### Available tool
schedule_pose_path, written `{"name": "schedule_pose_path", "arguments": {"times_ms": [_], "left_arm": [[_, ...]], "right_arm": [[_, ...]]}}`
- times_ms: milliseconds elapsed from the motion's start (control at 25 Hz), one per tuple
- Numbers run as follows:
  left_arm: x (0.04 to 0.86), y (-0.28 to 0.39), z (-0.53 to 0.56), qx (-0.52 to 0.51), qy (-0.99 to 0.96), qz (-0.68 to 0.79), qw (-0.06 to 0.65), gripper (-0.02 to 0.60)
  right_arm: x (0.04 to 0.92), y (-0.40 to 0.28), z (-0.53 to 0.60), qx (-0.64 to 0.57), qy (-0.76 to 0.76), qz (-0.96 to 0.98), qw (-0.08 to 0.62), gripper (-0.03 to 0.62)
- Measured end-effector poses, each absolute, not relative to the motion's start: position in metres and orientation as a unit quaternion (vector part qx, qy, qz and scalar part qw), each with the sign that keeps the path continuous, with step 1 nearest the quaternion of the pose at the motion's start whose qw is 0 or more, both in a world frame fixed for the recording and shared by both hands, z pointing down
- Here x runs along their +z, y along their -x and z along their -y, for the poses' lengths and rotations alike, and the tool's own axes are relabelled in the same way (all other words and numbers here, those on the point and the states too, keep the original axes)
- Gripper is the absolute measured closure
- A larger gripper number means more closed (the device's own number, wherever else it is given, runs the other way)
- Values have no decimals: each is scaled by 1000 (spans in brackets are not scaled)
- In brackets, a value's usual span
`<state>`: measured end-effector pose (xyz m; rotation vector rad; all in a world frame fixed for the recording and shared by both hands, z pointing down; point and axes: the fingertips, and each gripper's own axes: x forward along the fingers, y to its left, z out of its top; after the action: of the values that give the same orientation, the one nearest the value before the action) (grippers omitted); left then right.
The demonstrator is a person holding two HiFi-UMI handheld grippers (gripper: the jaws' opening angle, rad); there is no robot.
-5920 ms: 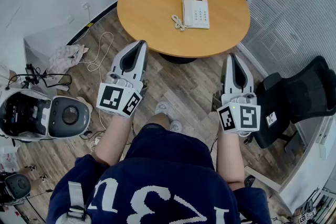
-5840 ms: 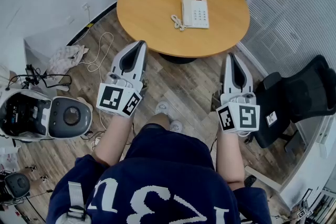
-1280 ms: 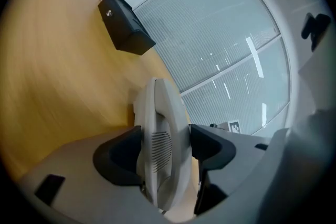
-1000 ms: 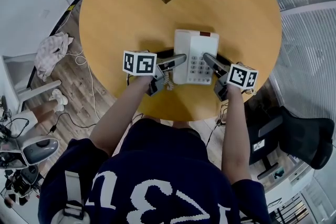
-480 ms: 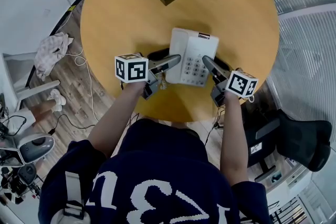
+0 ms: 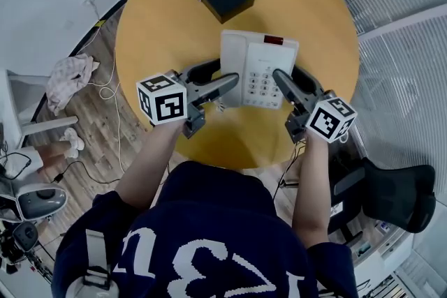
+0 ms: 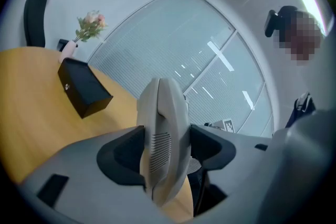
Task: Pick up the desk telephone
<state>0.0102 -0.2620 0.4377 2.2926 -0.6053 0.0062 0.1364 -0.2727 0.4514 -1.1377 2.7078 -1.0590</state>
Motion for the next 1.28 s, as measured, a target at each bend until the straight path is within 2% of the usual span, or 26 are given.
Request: {"name": "schedule_pose_path", "arguments": {"times_ms": [320, 600, 1280], "left_arm": [[347, -6, 257, -34, -935, 232, 265, 295], [296, -1, 250, -38, -950, 229, 209, 295], [263, 9, 228, -39, -958, 229, 169, 295]], "right_arm": [[356, -133, 268, -233, 368, -899, 54, 367], [307, -128, 260, -191, 360, -910, 76, 368], [277, -118, 239, -165, 352, -917, 84, 370]]}}
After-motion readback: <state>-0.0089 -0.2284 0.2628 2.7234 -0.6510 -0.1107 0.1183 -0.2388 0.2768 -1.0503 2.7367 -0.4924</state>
